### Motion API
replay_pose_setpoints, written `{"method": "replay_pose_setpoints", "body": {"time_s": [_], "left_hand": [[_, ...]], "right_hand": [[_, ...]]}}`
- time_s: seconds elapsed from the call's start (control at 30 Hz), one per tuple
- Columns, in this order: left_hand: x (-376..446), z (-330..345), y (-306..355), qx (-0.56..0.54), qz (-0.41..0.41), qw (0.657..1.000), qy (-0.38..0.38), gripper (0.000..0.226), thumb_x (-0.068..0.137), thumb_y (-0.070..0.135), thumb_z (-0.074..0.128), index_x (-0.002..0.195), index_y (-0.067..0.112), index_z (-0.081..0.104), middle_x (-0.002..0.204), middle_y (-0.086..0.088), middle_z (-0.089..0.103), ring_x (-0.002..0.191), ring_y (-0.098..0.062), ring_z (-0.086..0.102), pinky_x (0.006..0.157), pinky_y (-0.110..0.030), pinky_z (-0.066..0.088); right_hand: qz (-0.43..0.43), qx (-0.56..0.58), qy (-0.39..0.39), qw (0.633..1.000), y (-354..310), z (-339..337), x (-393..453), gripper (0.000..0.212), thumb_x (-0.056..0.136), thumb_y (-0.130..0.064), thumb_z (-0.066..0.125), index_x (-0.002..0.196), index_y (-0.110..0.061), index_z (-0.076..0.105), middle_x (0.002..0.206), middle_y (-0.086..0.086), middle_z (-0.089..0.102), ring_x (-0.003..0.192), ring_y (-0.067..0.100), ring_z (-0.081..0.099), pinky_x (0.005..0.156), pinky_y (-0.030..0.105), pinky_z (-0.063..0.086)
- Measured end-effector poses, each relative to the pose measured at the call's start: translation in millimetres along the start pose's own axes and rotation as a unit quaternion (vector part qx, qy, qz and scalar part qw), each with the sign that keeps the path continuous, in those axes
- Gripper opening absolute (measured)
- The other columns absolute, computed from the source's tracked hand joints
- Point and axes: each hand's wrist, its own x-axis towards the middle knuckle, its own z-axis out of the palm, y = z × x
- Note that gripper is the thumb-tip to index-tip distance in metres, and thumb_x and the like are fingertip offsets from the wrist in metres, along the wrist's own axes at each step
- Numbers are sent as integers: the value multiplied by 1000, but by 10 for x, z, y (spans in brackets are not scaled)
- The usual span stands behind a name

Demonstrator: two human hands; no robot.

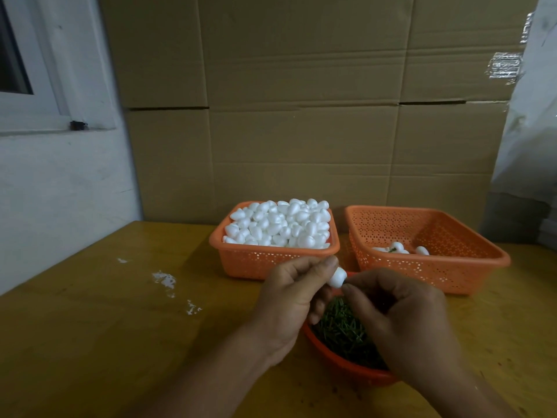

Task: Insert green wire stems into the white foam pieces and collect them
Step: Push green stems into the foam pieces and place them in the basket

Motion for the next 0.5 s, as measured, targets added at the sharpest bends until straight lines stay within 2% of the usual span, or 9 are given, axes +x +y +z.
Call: {"method": "replay_pose_setpoints", "body": {"time_s": [0.1,0.17,0.33,0.5], "left_hand": [[2,-6,-2,-38,-8,999,-30,16,84,29,70,88,17,79,66,3,57,56,-7,48,50,-19,37],[5,3,-6,-43,-3,999,-30,14,84,25,69,87,16,79,64,4,59,56,-7,48,50,-18,37],[-1,14,1,1,43,999,-13,12,86,29,69,85,19,78,61,5,54,54,-7,45,49,-18,37],[-5,19,-16,54,76,996,4,13,86,32,69,88,22,75,64,5,57,58,-8,49,52,-19,41]], "right_hand": [[14,9,-4,1000,4,-14,18,5,79,-31,71,81,-34,74,75,-24,71,64,-2,67,59,25,55],[17,13,-9,1000,18,-7,19,7,80,-27,74,82,-33,76,73,-22,72,62,0,68,56,24,54],[23,26,-28,999,42,12,5,14,84,-19,77,81,-32,75,67,-18,70,60,5,67,51,14,47],[29,38,-36,998,42,32,1,12,86,-22,74,79,-32,73,66,-15,72,58,7,68,51,23,51]]}}
